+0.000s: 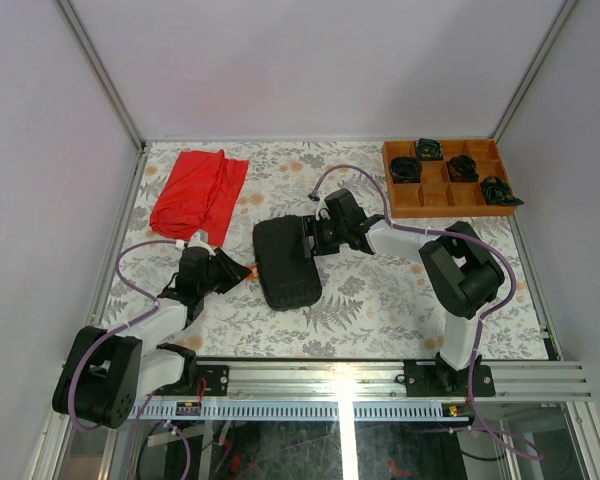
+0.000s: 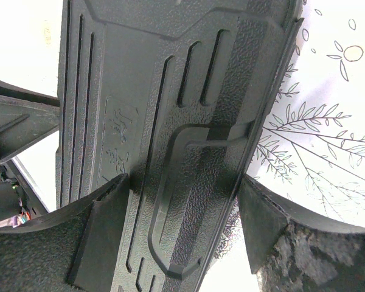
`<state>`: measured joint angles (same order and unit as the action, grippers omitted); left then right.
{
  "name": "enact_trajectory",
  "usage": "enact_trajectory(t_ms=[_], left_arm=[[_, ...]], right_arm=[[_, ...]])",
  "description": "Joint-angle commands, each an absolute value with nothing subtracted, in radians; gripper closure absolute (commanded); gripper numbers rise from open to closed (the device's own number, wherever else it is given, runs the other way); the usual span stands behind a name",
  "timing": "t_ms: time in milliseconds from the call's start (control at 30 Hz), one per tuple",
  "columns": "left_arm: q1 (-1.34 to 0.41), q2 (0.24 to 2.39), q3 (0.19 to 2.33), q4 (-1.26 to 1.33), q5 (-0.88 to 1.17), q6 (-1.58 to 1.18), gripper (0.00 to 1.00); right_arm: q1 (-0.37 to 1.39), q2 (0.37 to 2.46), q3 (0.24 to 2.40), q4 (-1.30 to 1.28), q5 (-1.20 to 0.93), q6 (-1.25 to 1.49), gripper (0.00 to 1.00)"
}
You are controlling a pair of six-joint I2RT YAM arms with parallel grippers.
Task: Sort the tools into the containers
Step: Close the storage box at the center of the board.
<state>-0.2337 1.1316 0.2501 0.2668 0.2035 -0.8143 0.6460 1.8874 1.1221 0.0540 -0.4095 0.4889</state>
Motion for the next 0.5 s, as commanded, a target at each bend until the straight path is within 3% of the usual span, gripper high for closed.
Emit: enact_trajectory(t_ms=[0,467], left_arm=[[-0.244,1.123,0.256,0.371,0.314,-0.841,0.74],[-0.243,1.111,0.253,0.382,0.321,-0.847,0.74]], right_arm=[[0.683,1.963,1.098,-0.092,-0.364,0.399,0.6],[0.686,1.966,1.104,-0.098,-0.364,0.398,0.6]])
